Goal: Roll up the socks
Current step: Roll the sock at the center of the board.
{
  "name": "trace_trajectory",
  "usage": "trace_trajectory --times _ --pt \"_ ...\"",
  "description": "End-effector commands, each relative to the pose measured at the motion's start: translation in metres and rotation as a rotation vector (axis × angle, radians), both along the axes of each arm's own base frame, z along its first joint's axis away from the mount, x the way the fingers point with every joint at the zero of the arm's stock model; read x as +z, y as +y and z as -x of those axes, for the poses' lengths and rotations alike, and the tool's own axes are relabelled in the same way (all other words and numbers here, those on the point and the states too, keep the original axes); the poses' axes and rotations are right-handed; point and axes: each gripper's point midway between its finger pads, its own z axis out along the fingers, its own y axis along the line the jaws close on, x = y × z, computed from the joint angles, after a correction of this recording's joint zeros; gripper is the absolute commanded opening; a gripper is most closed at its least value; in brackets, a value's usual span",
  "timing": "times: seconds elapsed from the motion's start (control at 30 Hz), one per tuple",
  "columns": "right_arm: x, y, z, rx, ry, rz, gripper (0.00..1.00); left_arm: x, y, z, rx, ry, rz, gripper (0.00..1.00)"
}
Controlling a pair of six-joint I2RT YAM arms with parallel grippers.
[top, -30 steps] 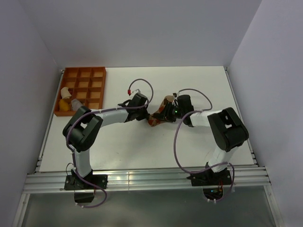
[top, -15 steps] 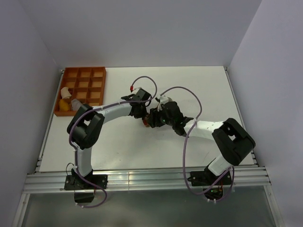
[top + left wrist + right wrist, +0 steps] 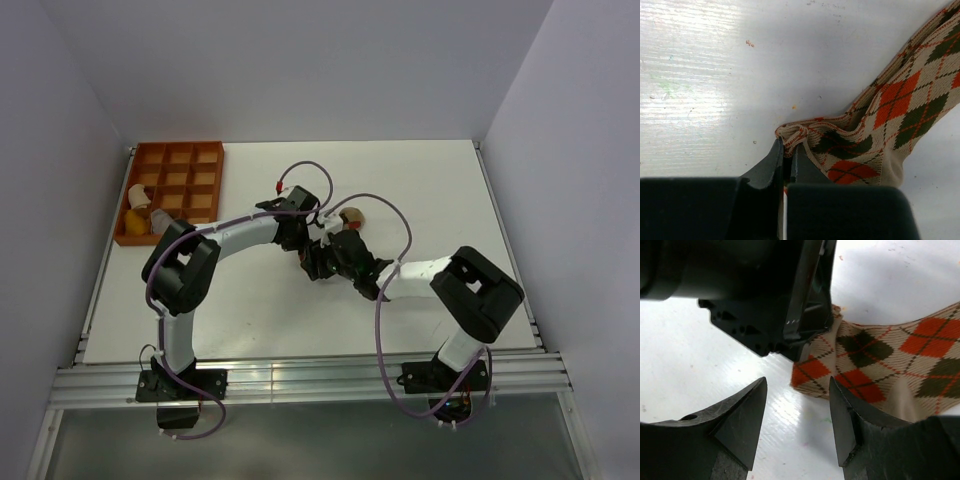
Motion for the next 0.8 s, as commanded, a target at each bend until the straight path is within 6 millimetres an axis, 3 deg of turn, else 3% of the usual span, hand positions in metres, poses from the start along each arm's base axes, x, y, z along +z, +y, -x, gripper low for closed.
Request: trace_trajectory --times 0.0,0.2,0.27,0.6,0.63,0.77 --pt "0.011 -0.002 -0.006 -0.069 -0.033 -0.086 0.60 -0.012 0.006 0.013 -0.030 0.065 -0.043 0.00" --pt "0.021 -0.036 -0.012 -0.170 0.055 -0.277 0.57 -0.014 0.002 0.014 -0.038 0.067 -0.016 0.00" --pt "0.024 -0.045 -0.024 -0.200 0.090 -0.328 0.54 -0.014 0.002 0.014 -0.038 0.065 -0.016 0.00" --pt "0.007 -0.056 -0.065 -0.290 0.143 -0.201 0.49 -0.007 0.002 0.014 -0.038 0.044 -0.003 0.00" --pt "-0.008 -0.056 -0.066 -0.300 0.176 -0.163 0.48 -0.007 0.002 0.014 -0.039 0.044 -0.001 0.00" --pt "-0.035 -0.057 -0.074 -0.339 0.274 -0.115 0.48 -0.004 0.002 0.016 -0.053 0.038 0.008 0.00"
